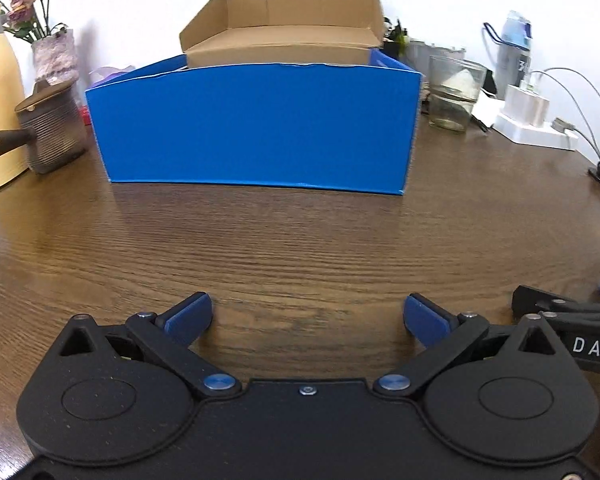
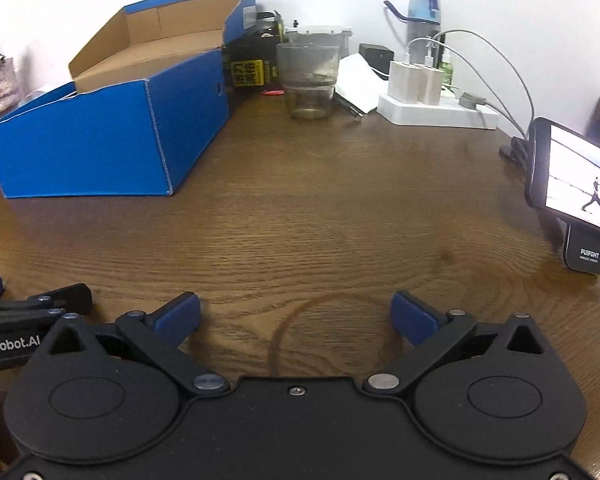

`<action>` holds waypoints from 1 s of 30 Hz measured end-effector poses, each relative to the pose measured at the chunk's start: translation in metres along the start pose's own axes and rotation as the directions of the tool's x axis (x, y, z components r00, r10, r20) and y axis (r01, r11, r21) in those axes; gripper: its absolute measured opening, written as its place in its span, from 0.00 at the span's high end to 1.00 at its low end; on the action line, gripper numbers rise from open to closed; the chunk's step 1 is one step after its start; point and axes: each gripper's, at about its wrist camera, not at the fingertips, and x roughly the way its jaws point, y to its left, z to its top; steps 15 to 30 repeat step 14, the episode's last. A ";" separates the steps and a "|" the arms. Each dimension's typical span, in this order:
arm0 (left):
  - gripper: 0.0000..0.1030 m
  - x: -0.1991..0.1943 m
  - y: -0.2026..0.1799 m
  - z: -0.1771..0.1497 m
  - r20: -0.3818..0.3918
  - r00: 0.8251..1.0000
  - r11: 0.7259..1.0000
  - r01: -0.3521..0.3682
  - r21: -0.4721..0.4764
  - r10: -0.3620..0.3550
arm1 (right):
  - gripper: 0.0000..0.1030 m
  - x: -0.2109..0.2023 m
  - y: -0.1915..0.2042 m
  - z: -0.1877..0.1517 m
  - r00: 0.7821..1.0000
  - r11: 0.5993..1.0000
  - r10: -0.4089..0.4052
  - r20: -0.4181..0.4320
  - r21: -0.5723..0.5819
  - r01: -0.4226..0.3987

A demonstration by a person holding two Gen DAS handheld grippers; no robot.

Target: Fold shopping bag

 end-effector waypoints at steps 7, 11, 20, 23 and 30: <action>0.00 0.000 0.000 0.000 0.000 1.000 1.000 0.000 0.001 0.000 | 0.00 0.010 0.010 0.007 1.000 1.000 0.010 0.000 -0.004 -0.010; 0.00 -0.001 0.000 0.000 -0.001 1.000 1.000 0.000 0.001 0.000 | 0.00 0.016 0.018 0.011 1.000 1.000 0.010 0.001 -0.004 -0.010; 0.00 0.000 0.000 0.000 -0.001 1.000 1.000 -0.002 0.002 0.002 | 0.00 0.018 0.022 0.014 1.000 1.000 0.014 0.001 -0.009 -0.014; 0.00 0.000 0.000 0.000 -0.001 1.000 1.000 -0.002 0.002 0.002 | 0.00 0.018 0.022 0.014 1.000 1.000 0.014 0.001 -0.009 -0.014; 0.00 0.000 0.000 0.000 -0.001 1.000 1.000 -0.002 0.002 0.002 | 0.00 0.018 0.022 0.014 1.000 1.000 0.014 0.001 -0.009 -0.014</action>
